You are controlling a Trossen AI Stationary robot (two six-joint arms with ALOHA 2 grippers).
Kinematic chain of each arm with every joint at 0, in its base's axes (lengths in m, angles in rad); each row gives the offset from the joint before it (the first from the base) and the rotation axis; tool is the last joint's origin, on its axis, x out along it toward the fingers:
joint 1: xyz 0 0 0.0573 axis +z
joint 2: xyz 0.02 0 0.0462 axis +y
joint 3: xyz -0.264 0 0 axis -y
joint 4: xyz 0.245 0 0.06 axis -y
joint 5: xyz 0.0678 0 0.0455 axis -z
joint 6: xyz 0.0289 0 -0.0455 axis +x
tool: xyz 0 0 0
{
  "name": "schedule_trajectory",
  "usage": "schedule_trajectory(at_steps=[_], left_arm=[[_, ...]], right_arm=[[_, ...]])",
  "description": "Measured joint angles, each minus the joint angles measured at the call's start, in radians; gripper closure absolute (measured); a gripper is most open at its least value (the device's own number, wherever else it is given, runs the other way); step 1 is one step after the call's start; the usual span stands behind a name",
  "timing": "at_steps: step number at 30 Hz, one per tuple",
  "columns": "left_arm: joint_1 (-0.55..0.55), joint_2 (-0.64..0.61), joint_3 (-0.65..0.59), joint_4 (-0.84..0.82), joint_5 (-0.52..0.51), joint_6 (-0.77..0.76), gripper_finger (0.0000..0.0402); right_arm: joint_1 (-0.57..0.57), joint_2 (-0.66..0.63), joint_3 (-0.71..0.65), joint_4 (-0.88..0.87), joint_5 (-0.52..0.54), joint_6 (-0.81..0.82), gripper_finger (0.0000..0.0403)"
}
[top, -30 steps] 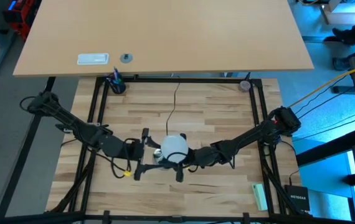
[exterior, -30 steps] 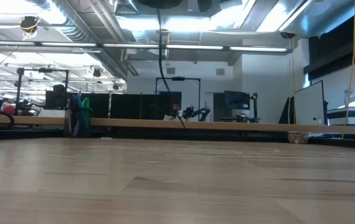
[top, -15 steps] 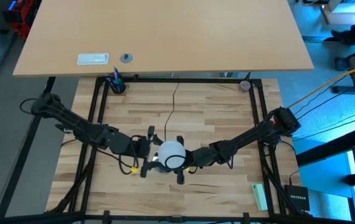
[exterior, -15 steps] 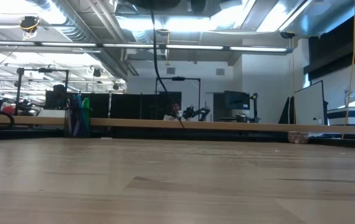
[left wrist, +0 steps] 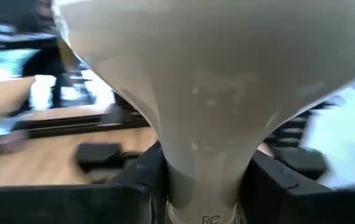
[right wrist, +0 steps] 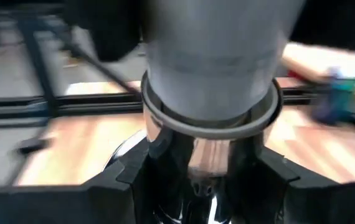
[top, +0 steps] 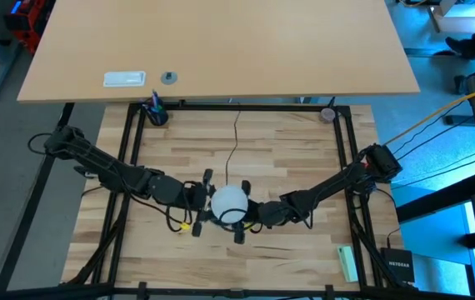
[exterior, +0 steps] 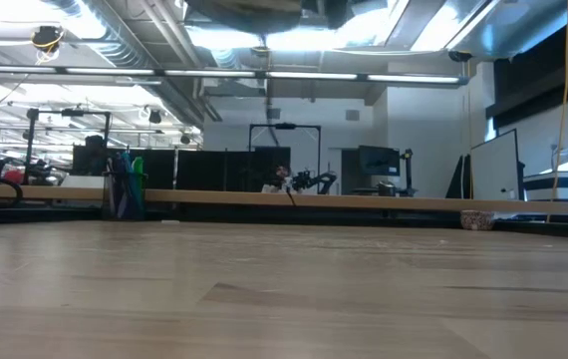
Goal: Screw lightbulb
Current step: Remove the lightbulb from the lamp
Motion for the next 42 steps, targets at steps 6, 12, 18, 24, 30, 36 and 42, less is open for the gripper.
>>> schedule_trajectory(at_steps=[6,12,18,24,30,36,42], left_arm=[[-0.030,0.023,0.002,0.036,-0.353,-0.025,0.0272],[-0.050,0.092,0.003,0.173,-0.498,-0.018,0.0272],[-0.068,0.084,0.000,0.155,-0.479,-0.033,0.0187],[-0.094,-0.004,-0.001,0.032,-0.386,-0.037,0.0102],[-0.127,-0.136,-0.001,-0.145,-0.292,-0.043,0.0089],[-0.130,-0.150,-0.002,-0.143,-0.164,0.004,0.0087],[-0.079,-0.083,-0.003,-0.066,0.007,0.038,0.0087]], right_arm=[[0.013,-0.005,0.031,-0.086,0.317,0.006,0.0224],[0.027,0.009,0.123,-0.250,0.453,0.027,0.0224],[0.024,0.008,0.129,-0.280,0.431,0.025,0.0224],[0.023,0.007,0.129,-0.257,0.354,0.017,0.0224],[0.022,0.007,0.129,-0.245,0.172,-0.007,0.0224],[0.023,0.006,0.129,-0.178,-0.097,-0.050,0.0224],[0.023,0.006,0.129,-0.180,-0.181,-0.049,0.0224]])
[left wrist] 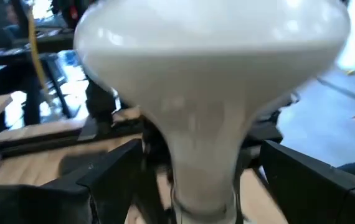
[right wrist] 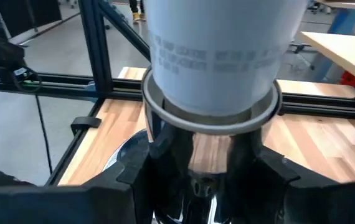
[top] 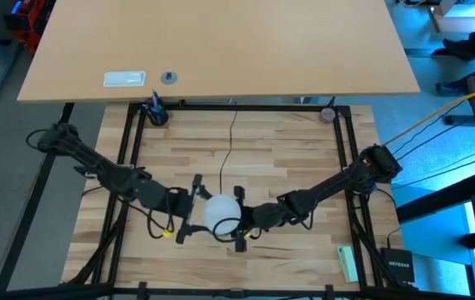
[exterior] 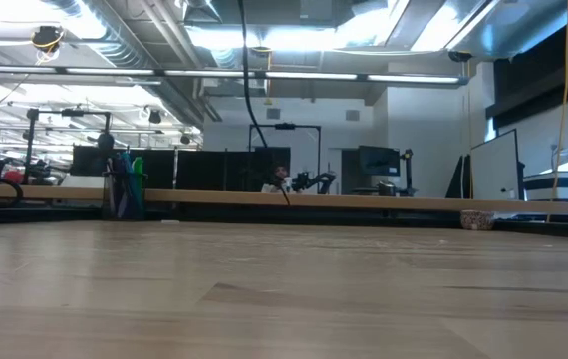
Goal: Screw lightbulb
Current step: Remove the lightbulb from the lamp
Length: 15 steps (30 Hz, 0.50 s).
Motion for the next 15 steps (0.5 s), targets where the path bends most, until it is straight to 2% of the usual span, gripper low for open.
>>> schedule_trajectory(at_steps=[5,8,11,15], left_arm=[[0.044,0.026,0.000,0.055,0.153,-0.012,0.0087],[0.057,0.026,0.000,0.066,0.184,-0.019,0.0096],[0.058,0.026,0.000,0.068,0.184,-0.017,0.0134],[0.058,0.026,0.000,0.063,0.181,-0.011,0.0218]], right_arm=[[0.001,0.000,0.000,0.000,-0.017,0.001,0.0224],[0.001,0.000,0.000,-0.002,-0.027,0.004,0.0224],[0.001,0.000,0.000,-0.002,-0.028,0.007,0.0224],[0.001,0.000,0.000,-0.003,-0.016,0.006,0.0224]])
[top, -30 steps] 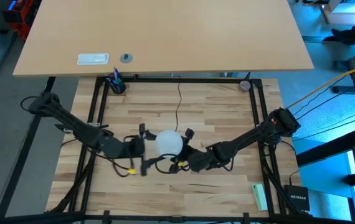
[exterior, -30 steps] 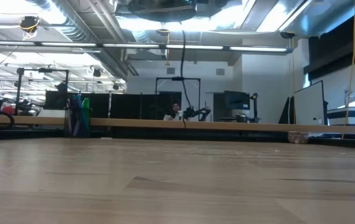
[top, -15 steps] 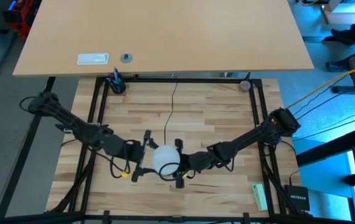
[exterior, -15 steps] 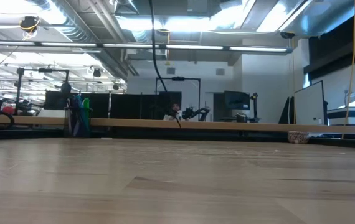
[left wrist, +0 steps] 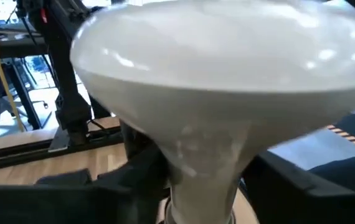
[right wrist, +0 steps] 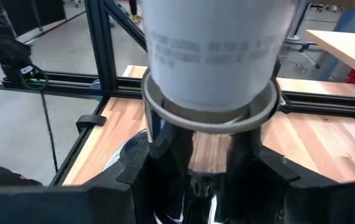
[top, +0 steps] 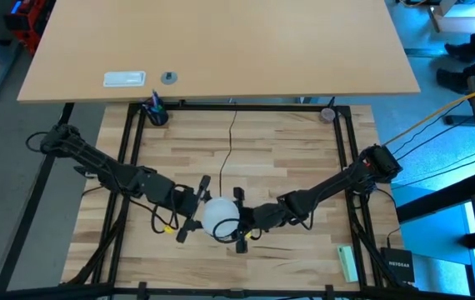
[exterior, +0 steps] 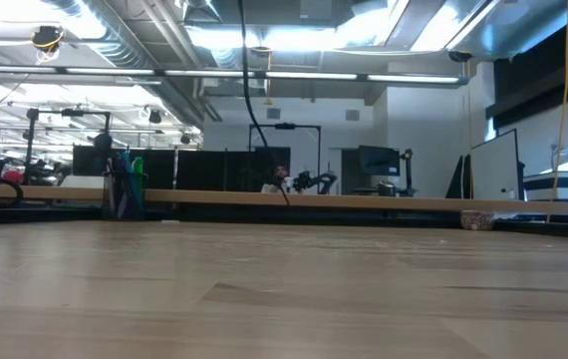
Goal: Screw lightbulb
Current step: Remove the lightbulb from the lamp
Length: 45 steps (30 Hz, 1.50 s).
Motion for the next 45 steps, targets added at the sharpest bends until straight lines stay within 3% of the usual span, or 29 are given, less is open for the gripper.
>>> schedule_trajectory(at_steps=[2,5,14,17,20,22,27,31,35,38,41,45], left_arm=[[0.000,0.000,0.000,-0.015,-0.007,0.000,0.0258],[-0.003,-0.002,0.001,-0.044,-0.086,0.003,0.0260],[-0.053,0.017,0.002,-0.006,-0.527,-0.072,0.0260],[-0.070,0.062,0.002,0.065,-0.658,-0.094,0.0260],[-0.074,0.099,0.002,0.126,-0.701,-0.095,0.0260],[-0.074,0.106,0.002,0.143,-0.702,-0.095,0.0251],[-0.081,0.097,0.000,0.124,-0.673,-0.072,0.0170],[-0.096,0.053,-0.001,0.085,-0.623,-0.046,0.0129],[-0.119,-0.023,0.000,-0.031,-0.598,-0.032,0.0115],[-0.127,-0.080,0.001,-0.103,-0.533,-0.027,0.0113],[-0.126,-0.090,0.002,-0.081,-0.429,-0.014,0.0113],[-0.115,-0.054,0.002,-0.037,-0.358,0.017,0.0112]], right_arm=[[0.000,0.000,-0.001,-0.002,0.033,0.000,0.0224],[0.002,0.000,-0.002,-0.020,0.139,0.000,0.0224],[0.001,0.000,-0.002,-0.044,0.524,0.046,0.0224],[0.000,0.002,-0.002,-0.048,0.587,0.054,0.0224],[0.000,0.002,-0.003,-0.053,0.592,0.062,0.0224],[0.000,0.002,-0.003,-0.052,0.590,0.064,0.0224],[-0.002,0.001,-0.002,-0.037,0.575,0.046,0.0224],[0.001,0.000,-0.001,-0.034,0.550,0.045,0.0224],[0.007,-0.010,-0.001,-0.022,0.492,0.031,0.0224],[0.006,-0.011,0.000,-0.013,0.363,0.014,0.0224],[0.005,-0.009,0.000,-0.014,0.209,0.006,0.0224],[0.005,-0.005,0.000,-0.013,0.140,0.002,0.0224]])
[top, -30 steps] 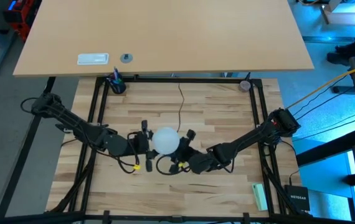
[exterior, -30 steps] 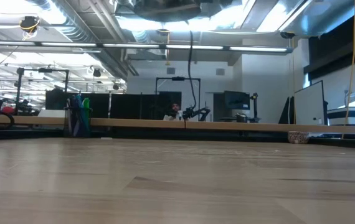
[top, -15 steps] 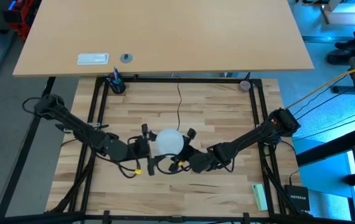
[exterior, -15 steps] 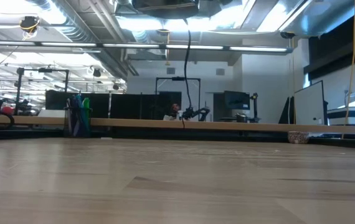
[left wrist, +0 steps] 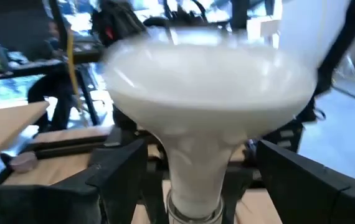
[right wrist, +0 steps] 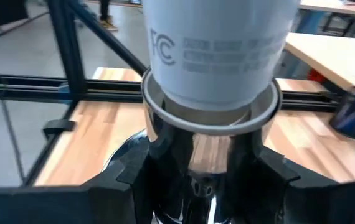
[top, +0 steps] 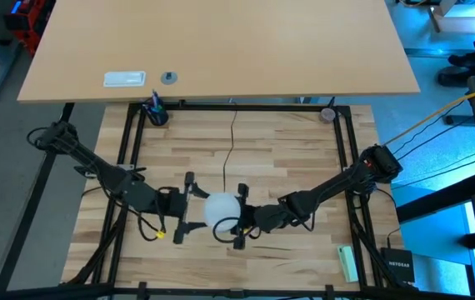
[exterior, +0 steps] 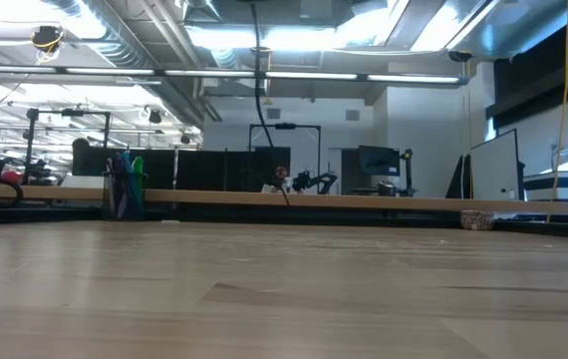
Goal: Screw lightbulb
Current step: Remove the lightbulb from the lamp
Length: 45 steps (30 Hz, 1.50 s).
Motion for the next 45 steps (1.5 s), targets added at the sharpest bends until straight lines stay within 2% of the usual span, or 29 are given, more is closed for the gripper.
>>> schedule_trajectory(at_steps=[9,11,14,18,24,29,31,34,41,45], left_arm=[[0.065,0.076,0.000,0.088,0.260,0.020,0.0117],[0.069,0.076,0.000,0.086,0.267,0.020,0.0135],[0.070,0.076,0.000,0.093,0.264,0.017,0.0181],[0.069,0.076,0.000,0.077,0.186,0.021,0.0253],[0.041,0.083,0.002,0.083,-0.138,0.014,0.0254],[0.030,0.138,0.003,0.176,-0.303,-0.036,0.0254],[0.027,0.163,0.003,0.225,-0.348,-0.052,0.0254],[0.027,0.175,0.003,0.233,-0.352,-0.059,0.0249],[0.020,0.171,-0.001,0.213,-0.299,-0.009,0.0149],[0.010,0.131,-0.001,0.148,-0.292,-0.025,0.0123]], right_arm=[[0.000,0.005,0.000,0.008,-0.085,-0.006,0.0224],[0.001,0.005,0.000,0.007,-0.090,-0.008,0.0224],[0.001,0.005,0.000,0.007,-0.088,-0.010,0.0224],[0.003,0.005,0.000,0.006,0.027,-0.010,0.0224],[0.001,0.007,-0.001,0.005,0.291,0.001,0.0224],[0.001,0.009,-0.003,-0.003,0.434,0.046,0.0224],[0.001,0.009,-0.003,-0.002,0.431,0.049,0.0224],[0.001,0.009,-0.003,-0.004,0.400,0.051,0.0224],[0.000,0.006,-0.002,-0.003,0.396,0.040,0.0224],[-0.001,0.000,-0.002,-0.005,0.332,0.011,0.0224]])
